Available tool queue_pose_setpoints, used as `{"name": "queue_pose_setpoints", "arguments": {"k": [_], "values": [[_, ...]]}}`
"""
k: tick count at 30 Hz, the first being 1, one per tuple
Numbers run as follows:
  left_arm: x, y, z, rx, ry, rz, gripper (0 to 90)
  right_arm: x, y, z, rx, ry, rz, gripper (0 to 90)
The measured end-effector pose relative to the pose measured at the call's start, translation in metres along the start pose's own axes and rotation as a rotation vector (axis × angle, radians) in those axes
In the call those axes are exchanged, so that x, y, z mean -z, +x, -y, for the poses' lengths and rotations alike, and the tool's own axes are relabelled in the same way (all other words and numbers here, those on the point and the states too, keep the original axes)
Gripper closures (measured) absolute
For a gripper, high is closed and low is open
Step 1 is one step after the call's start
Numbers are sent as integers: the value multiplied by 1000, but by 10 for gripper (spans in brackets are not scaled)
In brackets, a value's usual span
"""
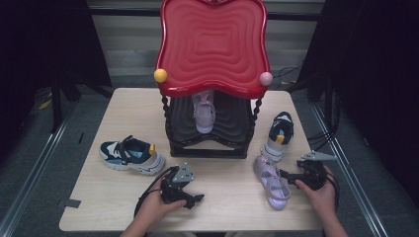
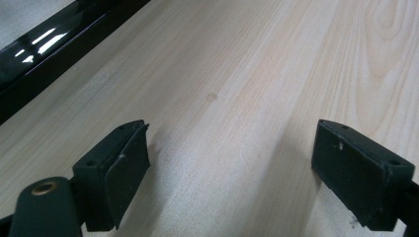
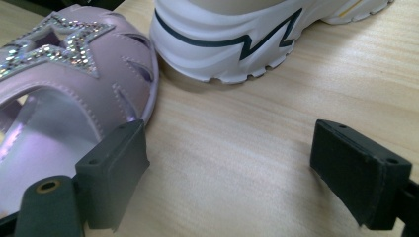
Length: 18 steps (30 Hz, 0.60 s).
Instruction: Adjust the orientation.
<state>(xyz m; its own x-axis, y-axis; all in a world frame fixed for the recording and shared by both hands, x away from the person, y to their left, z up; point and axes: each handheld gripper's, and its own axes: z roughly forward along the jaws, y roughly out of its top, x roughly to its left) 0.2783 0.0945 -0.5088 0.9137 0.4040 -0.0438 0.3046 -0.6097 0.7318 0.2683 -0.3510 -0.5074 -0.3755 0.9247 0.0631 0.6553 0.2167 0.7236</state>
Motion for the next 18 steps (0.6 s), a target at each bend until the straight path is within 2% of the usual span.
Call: {"name": "queue_pose_setpoints", "arguments": {"k": [3, 10, 13, 18], "values": [[0, 0, 0, -6, 6, 1, 128, 7, 3, -2, 24, 8, 2, 140], [0, 0, 0, -6, 7, 2, 126, 24, 7, -5, 41, -11, -8, 146], [0, 0, 0, -6, 7, 2, 126, 29, 9, -7, 30, -9, -33, 156], [0, 0, 0, -6, 7, 2, 126, 37, 12, -12, 50, 3, -70, 164]]}}
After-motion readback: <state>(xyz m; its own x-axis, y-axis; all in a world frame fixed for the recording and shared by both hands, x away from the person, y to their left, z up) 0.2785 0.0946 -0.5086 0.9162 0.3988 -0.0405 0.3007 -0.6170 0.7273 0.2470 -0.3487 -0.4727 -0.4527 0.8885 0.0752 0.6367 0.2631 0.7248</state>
